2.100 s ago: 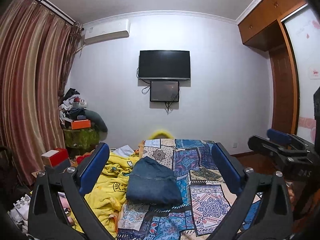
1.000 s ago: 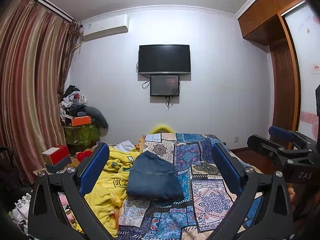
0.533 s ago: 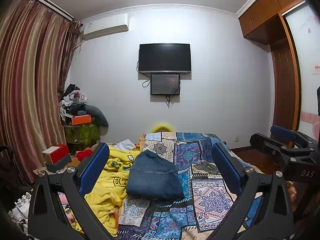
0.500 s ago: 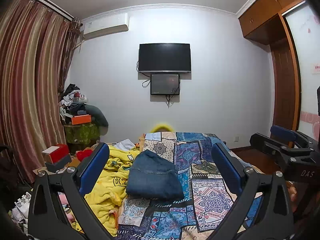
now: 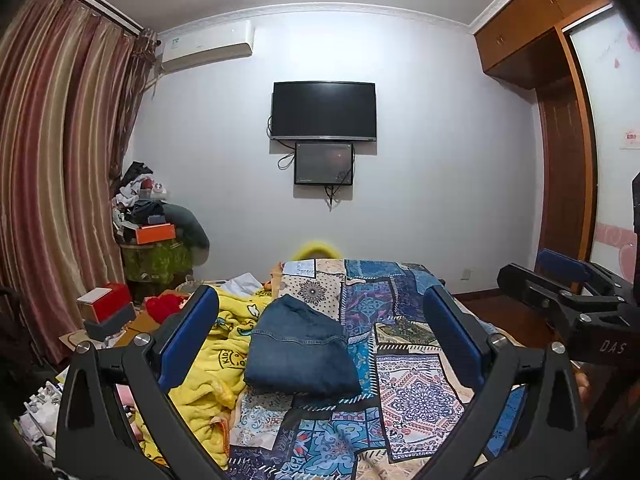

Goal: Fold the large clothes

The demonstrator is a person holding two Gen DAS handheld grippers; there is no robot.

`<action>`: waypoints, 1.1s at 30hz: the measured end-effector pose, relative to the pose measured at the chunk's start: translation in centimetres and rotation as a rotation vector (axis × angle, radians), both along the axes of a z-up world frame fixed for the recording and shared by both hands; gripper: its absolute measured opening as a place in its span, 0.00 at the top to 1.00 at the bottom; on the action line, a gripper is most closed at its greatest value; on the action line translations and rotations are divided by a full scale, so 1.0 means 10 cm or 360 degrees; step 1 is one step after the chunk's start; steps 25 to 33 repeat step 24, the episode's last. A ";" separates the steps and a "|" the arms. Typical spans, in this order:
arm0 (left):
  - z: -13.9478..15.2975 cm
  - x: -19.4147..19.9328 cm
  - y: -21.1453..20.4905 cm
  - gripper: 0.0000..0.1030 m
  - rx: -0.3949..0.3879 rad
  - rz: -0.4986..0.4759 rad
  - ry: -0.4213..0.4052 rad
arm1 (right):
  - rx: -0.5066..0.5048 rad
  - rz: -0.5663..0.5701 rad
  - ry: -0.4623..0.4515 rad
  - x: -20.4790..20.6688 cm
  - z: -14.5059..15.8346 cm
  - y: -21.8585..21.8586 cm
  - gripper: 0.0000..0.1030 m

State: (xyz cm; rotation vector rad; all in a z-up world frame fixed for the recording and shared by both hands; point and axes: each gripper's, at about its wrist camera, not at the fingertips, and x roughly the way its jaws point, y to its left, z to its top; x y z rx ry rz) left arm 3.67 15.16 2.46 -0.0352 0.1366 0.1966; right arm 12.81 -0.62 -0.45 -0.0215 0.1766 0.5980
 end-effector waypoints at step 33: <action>-0.10 0.11 0.06 0.00 -0.0045 -0.0064 0.0043 | -0.0006 -0.0031 0.0045 0.08 -0.06 0.06 0.00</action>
